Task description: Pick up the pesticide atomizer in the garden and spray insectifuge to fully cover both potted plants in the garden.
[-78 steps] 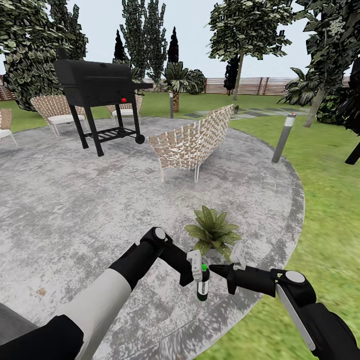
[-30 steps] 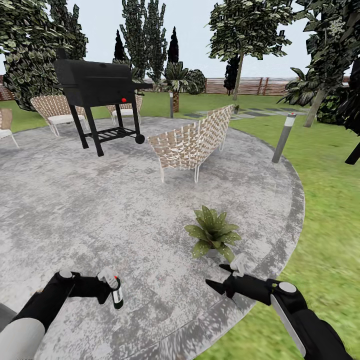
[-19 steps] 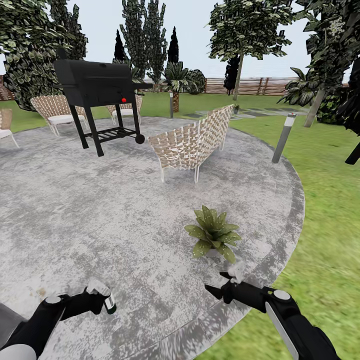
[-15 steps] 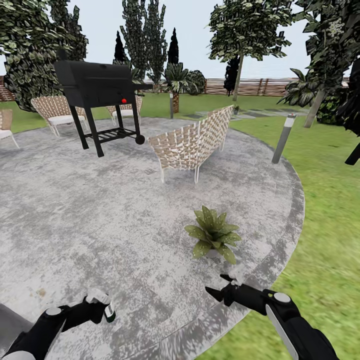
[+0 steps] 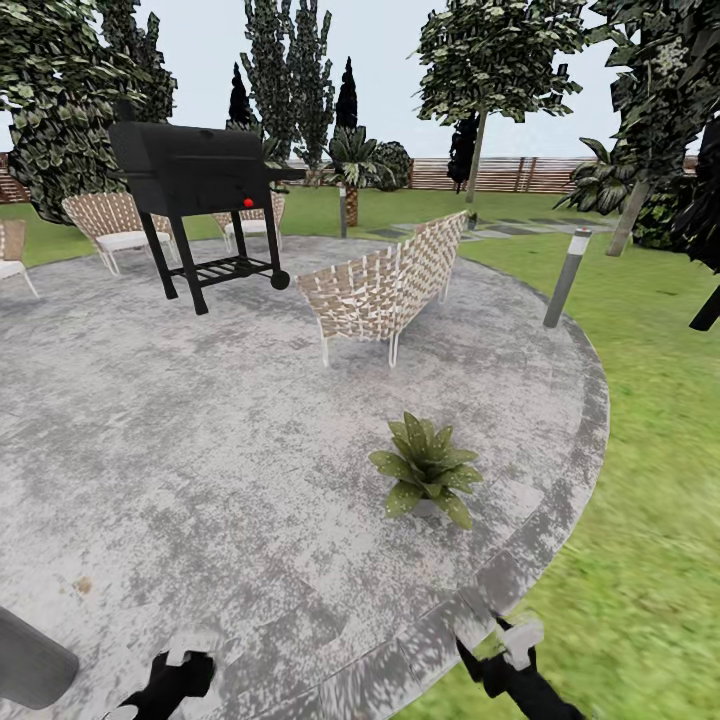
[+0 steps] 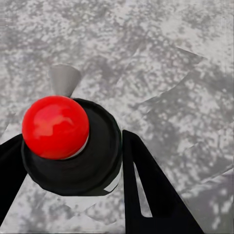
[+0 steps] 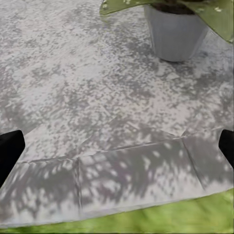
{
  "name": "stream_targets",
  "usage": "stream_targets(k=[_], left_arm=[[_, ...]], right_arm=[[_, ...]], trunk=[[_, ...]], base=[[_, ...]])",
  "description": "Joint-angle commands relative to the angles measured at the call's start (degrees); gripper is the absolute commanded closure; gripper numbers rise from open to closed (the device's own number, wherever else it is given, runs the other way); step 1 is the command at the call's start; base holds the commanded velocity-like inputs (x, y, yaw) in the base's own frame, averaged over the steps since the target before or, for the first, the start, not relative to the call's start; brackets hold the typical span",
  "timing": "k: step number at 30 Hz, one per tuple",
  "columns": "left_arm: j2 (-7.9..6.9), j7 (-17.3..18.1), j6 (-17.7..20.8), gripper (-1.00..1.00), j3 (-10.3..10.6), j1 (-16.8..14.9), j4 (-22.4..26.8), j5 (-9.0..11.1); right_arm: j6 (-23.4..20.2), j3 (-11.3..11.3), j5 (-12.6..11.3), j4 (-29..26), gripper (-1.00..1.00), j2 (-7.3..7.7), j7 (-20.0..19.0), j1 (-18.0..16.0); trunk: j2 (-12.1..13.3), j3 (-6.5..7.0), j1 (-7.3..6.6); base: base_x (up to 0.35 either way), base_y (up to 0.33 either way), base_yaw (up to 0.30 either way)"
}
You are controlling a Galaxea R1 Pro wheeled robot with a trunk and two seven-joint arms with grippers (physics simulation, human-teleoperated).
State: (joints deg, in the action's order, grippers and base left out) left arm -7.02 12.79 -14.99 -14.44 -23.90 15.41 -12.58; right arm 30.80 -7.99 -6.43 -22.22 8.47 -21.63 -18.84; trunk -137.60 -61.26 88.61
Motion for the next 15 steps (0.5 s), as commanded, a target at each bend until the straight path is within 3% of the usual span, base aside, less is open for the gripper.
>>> stream_targets(k=[1, 4, 6, 9, 11, 13, 15], left_arm=[[0.54, -1.1, -0.3, 1.00, -0.5, 0.3, 0.0, -0.4], [1.34, -3.3, -0.7, 1.00, -0.5, 1.0, 0.0, -0.2], [1.49, -3.8, -1.9, 1.00, -0.5, 1.6, 0.0, -0.2], [1.59, -3.7, -3.1, 1.00, -0.5, 2.1, 0.1, -0.2], [1.60, -3.3, -3.2, 1.00, -0.4, 2.5, 0.2, -0.2], [1.53, -3.2, -3.2, 1.00, -0.4, 2.9, 0.1, -0.2], [1.49, -3.2, -3.2, 1.00, -0.5, 3.3, 0.4, -0.2]], right_arm=[[3.7, -0.3, -0.7, 3.4, -1.00, -0.31, 2.8, -0.1], [8.1, -0.2, -0.7, 7.3, -1.00, -0.96, 7.8, -0.1], [9.0, -0.2, -0.7, 8.2, -1.00, -1.05, 8.9, -0.1], [9.3, -0.1, -0.7, 8.7, -1.00, -1.13, 9.4, -0.1], [9.3, 1.1, -1.2, 8.7, -1.00, -1.10, 9.5, -0.1], [9.3, 2.7, -3.0, 8.8, -1.00, -1.17, 9.5, -0.1], [9.3, 2.9, -3.7, 8.7, -1.00, -1.17, 9.5, -0.1]], trunk=[[0.0, -0.04, -0.01], [0.0, -0.04, -0.01], [0.0, -0.04, -0.01], [0.0, -0.04, -0.01], [0.0, -0.04, -0.01], [0.0, -0.04, -0.01], [0.0, -0.04, -0.01]], base=[[0.000, 0.000, 0.000], [0.000, 0.000, 0.000], [0.000, 0.000, 0.000], [0.000, 0.000, 0.000], [0.000, 0.000, 0.000], [0.000, 0.000, 0.000], [0.000, 0.000, 0.000]])
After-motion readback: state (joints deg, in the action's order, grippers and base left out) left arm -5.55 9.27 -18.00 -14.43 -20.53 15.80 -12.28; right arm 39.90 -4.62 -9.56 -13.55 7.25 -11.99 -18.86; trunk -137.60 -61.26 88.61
